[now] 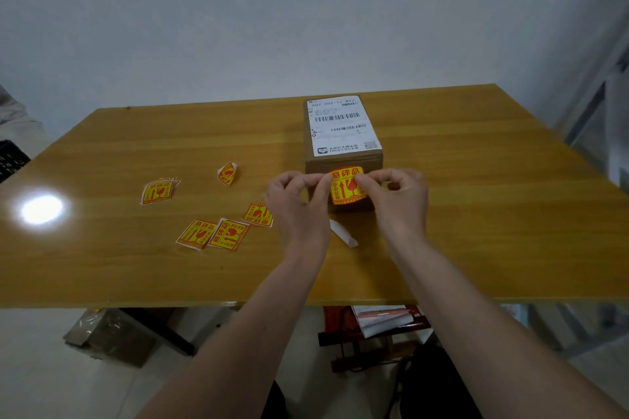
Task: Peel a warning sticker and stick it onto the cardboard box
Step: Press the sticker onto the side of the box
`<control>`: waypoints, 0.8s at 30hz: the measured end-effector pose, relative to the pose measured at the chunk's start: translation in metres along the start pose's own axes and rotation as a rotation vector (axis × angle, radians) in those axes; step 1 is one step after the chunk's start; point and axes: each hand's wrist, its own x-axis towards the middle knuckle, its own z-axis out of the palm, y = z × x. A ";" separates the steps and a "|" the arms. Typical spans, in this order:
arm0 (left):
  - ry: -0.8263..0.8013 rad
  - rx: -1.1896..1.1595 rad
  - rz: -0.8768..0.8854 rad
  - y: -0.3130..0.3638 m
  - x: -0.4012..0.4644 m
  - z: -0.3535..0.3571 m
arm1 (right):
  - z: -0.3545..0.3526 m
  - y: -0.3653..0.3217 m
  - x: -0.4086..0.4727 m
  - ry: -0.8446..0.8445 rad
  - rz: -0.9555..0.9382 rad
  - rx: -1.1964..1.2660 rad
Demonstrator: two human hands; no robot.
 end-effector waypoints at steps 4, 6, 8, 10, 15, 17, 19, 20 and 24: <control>0.035 0.002 -0.002 -0.001 0.004 0.005 | 0.005 0.004 0.004 0.009 -0.042 -0.020; 0.030 -0.044 -0.032 0.000 0.007 0.007 | 0.009 0.007 0.007 0.003 -0.037 0.011; 0.024 -0.111 -0.055 0.001 0.009 0.009 | 0.012 0.010 0.010 0.013 -0.039 0.029; 0.027 -0.140 -0.066 0.000 0.011 0.012 | 0.015 0.013 0.011 0.029 -0.045 0.043; 0.044 -0.142 -0.098 -0.003 0.012 0.015 | 0.020 0.019 0.014 0.073 -0.056 0.060; 0.045 -0.139 -0.101 -0.004 0.013 0.017 | 0.022 0.020 0.015 0.089 -0.061 0.059; 0.047 -0.145 -0.108 -0.004 0.013 0.018 | 0.023 0.022 0.016 0.094 -0.063 0.059; 0.047 -0.150 -0.113 -0.005 0.013 0.018 | 0.023 0.023 0.016 0.092 -0.061 0.057; 0.054 -0.153 -0.122 -0.006 0.015 0.019 | 0.026 0.027 0.019 0.106 -0.069 0.060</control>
